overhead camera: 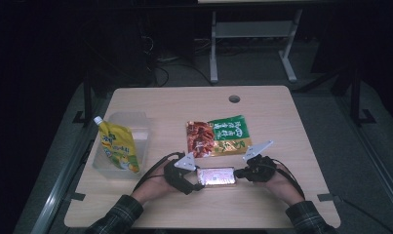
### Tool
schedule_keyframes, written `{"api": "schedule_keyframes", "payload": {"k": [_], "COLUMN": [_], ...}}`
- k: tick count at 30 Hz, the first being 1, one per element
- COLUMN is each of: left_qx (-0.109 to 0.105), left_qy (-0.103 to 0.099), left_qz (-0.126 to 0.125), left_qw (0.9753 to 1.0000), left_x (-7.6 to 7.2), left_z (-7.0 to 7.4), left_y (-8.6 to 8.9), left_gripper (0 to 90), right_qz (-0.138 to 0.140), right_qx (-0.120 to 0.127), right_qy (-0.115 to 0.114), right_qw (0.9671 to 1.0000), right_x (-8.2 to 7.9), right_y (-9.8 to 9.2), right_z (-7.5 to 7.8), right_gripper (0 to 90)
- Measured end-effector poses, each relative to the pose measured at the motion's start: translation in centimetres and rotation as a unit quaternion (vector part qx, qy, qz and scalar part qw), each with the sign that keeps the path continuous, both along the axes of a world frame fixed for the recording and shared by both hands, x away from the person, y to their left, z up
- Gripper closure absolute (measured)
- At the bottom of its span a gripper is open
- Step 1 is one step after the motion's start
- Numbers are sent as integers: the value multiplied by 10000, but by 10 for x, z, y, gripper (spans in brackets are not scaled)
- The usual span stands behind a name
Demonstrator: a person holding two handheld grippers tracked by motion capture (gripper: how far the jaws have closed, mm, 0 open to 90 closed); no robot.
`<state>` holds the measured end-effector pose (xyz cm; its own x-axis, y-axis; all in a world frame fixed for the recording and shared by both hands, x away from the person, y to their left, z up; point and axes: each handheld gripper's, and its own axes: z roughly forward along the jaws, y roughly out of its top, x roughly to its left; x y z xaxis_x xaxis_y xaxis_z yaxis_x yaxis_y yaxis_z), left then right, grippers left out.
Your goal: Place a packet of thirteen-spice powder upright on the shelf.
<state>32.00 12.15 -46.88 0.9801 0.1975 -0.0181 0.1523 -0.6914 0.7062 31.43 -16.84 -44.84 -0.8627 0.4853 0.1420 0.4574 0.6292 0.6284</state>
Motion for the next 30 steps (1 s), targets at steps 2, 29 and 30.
{"api": "schedule_keyframes", "payload": {"k": [2, 29, 30], "left_qx": [-78, -1180, -1180], "left_qy": [-66, -546, -546], "left_qz": [-17, -193, -193], "left_qw": [9999, 9913, 9913], "left_x": [-1, -15, -15], "left_z": [5, 70, 70], "left_y": [2, 3, 3], "left_gripper": [306, 311, 312], "right_qz": [6, 378, 378], "right_qx": [-4, 145, 145], "right_qy": [15, 250, 250], "right_qw": [10000, 9989, 9989], "right_x": [0, -5, -5], "right_y": [0, 28, 28], "right_z": [0, -8, -8], "right_gripper": [900, 899, 899]}}
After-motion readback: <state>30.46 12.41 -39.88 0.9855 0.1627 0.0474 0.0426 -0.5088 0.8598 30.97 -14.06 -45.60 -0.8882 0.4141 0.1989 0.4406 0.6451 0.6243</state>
